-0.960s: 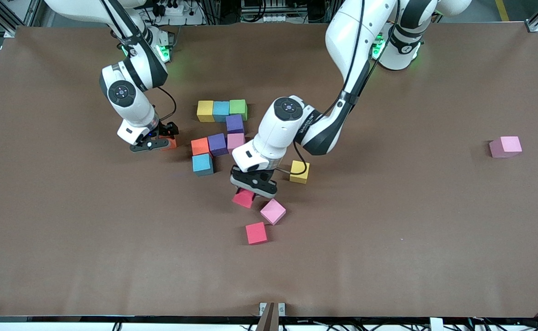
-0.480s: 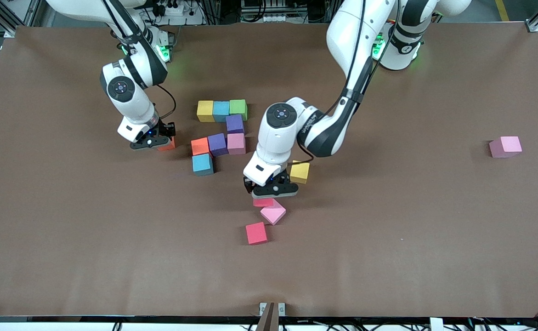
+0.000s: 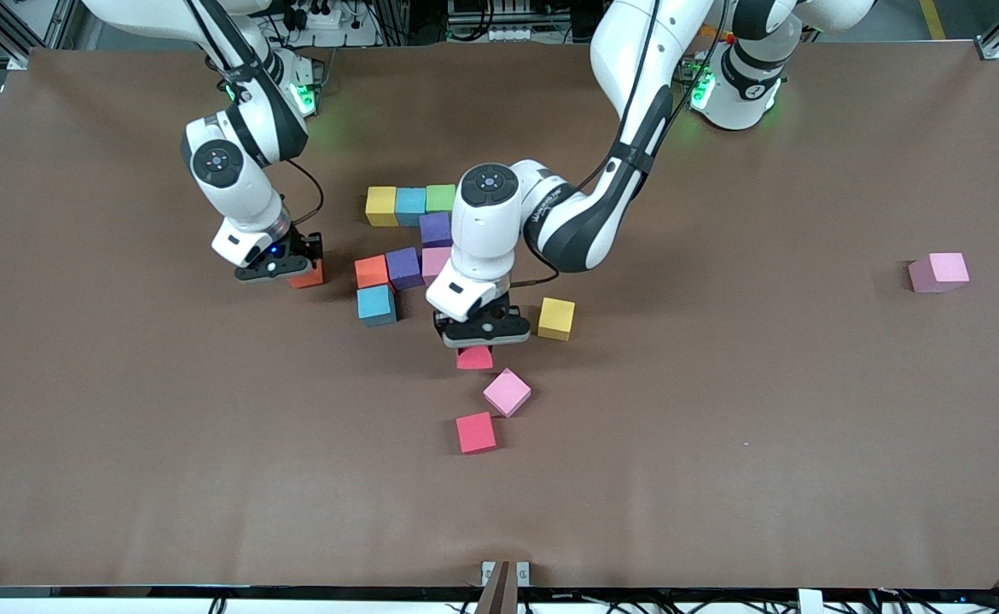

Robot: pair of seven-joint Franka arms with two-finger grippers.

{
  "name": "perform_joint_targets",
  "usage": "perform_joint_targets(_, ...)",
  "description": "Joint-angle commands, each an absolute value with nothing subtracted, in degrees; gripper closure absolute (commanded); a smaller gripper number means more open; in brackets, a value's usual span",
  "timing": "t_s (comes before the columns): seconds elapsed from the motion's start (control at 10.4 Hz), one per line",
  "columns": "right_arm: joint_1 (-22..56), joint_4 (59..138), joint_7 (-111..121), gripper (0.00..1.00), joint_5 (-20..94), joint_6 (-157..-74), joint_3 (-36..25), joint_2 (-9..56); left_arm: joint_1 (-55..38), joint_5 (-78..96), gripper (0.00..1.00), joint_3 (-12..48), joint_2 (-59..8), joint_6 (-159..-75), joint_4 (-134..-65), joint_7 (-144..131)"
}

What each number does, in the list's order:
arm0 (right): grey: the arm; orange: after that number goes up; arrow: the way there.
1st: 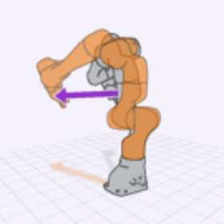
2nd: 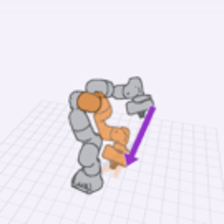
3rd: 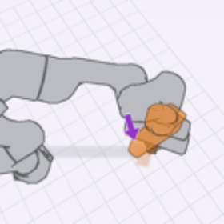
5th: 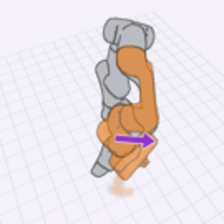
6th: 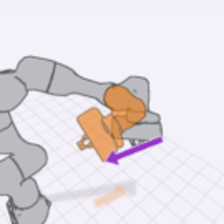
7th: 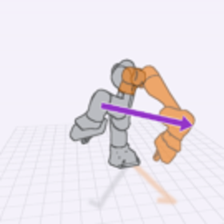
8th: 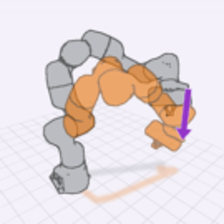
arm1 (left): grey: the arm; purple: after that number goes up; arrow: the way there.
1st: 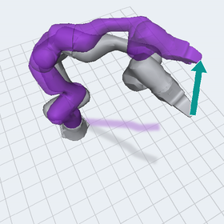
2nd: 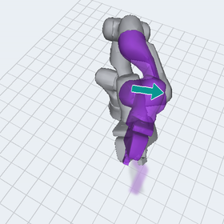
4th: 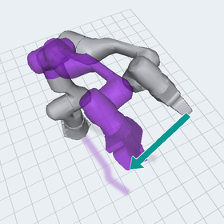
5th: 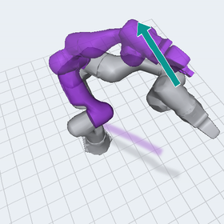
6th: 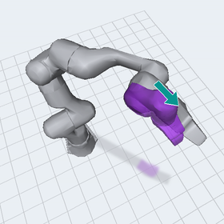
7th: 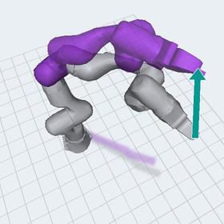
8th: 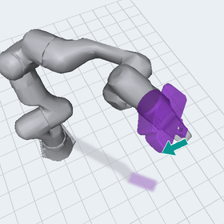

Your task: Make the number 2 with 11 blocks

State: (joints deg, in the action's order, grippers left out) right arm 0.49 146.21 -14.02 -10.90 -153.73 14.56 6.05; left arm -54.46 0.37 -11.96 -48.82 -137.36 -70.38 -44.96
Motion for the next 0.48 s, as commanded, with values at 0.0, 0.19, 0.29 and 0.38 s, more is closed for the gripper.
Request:
perform_joint_targets(0.0,-0.09,138.38,-12.48,1.00,-8.97,-145.42,14.85,5.45,-54.67,-0.53,1.00,-10.73,-47.64,-136.49,-70.49,-32.65)
perform_joint_targets(0.19,1.31,129.07,-12.48,1.00,-6.26,-137.06,14.77,7.90,-54.23,0.60,1.00,-9.06,-46.85,-137.11,-70.58,-23.86)
perform_joint_targets(0.29,2.01,124.59,-12.83,1.00,-5.02,-133.54,14.68,9.74,-54.14,2.62,1.00,-9.05,-46.58,-137.11,-70.75,-19.99)
perform_joint_targets(0.38,2.80,121.06,-13.35,1.00,-4.23,-131.07,14.68,11.50,-53.97,4.90,1.00,-9.14,-45.71,-137.02,-70.84,-15.51)
